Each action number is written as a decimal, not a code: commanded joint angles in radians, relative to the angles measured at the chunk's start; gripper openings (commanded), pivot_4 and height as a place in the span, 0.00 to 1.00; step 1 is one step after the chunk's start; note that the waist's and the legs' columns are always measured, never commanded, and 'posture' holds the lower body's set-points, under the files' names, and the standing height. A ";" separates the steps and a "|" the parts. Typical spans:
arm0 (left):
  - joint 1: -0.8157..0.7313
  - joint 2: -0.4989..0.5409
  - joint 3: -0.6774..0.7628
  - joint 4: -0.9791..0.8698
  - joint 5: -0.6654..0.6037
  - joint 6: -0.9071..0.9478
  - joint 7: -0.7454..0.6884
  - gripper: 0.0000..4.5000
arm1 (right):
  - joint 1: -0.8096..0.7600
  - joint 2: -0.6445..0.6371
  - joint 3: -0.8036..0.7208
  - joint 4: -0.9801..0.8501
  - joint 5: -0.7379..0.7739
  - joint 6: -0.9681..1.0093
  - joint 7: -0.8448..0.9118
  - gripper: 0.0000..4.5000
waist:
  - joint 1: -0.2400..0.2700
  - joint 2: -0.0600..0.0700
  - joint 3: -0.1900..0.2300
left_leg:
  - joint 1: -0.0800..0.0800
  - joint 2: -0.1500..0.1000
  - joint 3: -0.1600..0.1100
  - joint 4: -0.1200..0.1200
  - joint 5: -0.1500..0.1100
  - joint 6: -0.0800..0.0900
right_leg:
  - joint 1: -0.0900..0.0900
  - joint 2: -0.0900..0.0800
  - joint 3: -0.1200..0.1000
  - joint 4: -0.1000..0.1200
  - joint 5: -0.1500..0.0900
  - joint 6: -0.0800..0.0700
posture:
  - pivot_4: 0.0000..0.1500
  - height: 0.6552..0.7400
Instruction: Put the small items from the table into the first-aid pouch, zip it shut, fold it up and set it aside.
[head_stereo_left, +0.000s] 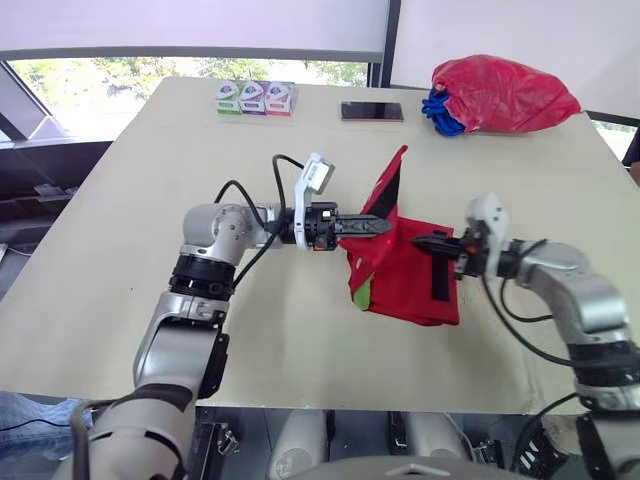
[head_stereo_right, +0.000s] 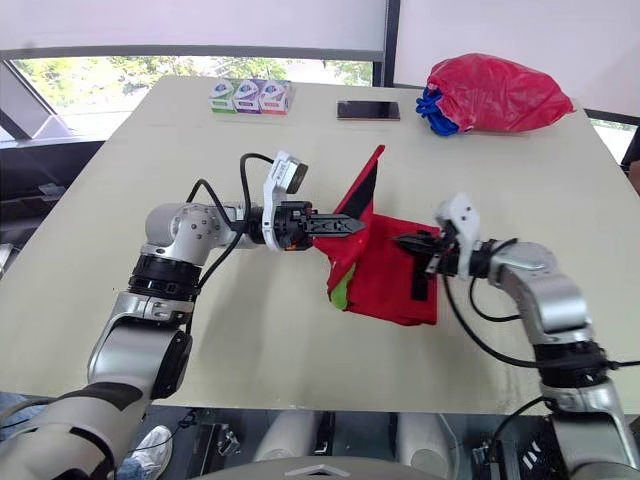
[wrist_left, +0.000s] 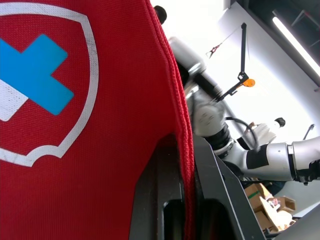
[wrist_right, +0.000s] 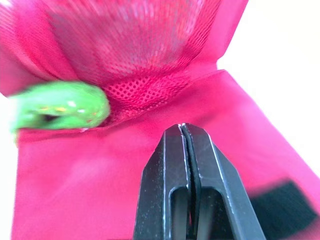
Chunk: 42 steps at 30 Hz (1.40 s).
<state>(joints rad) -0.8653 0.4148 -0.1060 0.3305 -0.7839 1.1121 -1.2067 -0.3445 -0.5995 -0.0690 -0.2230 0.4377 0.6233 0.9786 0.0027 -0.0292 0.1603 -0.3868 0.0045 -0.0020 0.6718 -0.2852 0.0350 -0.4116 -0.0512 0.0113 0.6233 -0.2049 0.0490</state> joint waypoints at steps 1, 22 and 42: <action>-0.020 -0.035 -0.040 -0.003 0.028 -0.025 -0.031 0.00 | 0.117 -0.067 -0.174 -0.090 0.067 -0.056 0.024 0.01 | 0.009 0.000 0.000 | 0.000 -0.001 0.000 0.000 0.000 0.000 | 0.000 0.000 -0.001 0.000 0.000 0.000 | 1.00 1.00; -0.080 -0.185 -0.133 0.111 0.171 -0.048 -0.044 0.55 | 0.474 -0.129 -0.460 0.079 0.222 -0.365 0.294 1.00 | 0.007 0.001 0.000 | 0.003 -0.001 0.004 0.001 0.000 0.001 | 0.002 0.002 0.004 0.001 -0.001 0.001 | 1.00 1.00; -0.034 -0.258 -0.125 0.113 0.267 -0.304 -0.025 0.97 | 0.489 -0.135 -0.427 0.119 0.212 -0.402 0.300 1.00 | 0.011 0.002 0.000 | 0.003 0.000 0.003 0.003 0.000 0.001 | 0.002 0.002 0.005 0.002 0.000 0.001 | 1.00 1.00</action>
<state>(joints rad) -0.8985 0.1729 -0.2364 0.4552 -0.5440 0.8871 -1.2473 0.1475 -0.7261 -0.4868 -0.0993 0.6445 0.2427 1.2785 0.0134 -0.0277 0.1604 -0.3837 0.0040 0.0015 0.6744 -0.2855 0.0356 -0.4094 -0.0490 0.0159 0.6249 -0.2054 0.0500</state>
